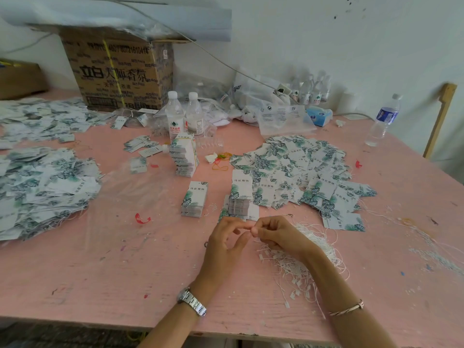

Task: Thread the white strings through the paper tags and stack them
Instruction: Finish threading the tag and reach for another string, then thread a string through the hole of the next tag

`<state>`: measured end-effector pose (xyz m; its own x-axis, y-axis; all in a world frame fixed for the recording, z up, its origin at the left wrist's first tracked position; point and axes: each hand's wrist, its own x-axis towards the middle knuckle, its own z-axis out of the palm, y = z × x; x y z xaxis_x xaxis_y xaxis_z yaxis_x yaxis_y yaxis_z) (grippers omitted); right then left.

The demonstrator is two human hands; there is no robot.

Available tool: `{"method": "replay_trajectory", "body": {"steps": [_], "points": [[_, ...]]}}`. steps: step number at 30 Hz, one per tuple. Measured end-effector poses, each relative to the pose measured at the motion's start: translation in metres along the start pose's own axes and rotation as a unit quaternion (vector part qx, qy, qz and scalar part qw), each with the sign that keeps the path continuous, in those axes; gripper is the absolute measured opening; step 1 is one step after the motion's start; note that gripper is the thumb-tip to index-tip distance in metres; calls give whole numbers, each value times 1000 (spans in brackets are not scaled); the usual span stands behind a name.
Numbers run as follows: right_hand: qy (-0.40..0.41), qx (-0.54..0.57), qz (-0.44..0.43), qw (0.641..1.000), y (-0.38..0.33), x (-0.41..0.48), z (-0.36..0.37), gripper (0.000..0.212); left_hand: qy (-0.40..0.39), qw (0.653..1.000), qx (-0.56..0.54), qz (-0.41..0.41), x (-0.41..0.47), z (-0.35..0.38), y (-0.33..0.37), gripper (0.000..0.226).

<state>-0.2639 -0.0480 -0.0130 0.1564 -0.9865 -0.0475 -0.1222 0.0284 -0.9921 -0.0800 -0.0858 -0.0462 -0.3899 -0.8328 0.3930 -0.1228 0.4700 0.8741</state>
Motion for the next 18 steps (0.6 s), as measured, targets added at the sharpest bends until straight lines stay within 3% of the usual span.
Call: {"method": "replay_trajectory", "body": {"steps": [8, 13, 18], "points": [[20, -4, 5, 1000, 6, 1, 0, 18, 0, 1000, 16, -19, -1, 1, 0, 9], [38, 15, 9, 999, 8, 2, -1, 15, 57, 994, 83, 41, -2, 0, -1, 14], [89, 83, 5, 992, 13, 1, -6, 10, 149, 935, 276, 167, 10, -3, 2, 15]]}}
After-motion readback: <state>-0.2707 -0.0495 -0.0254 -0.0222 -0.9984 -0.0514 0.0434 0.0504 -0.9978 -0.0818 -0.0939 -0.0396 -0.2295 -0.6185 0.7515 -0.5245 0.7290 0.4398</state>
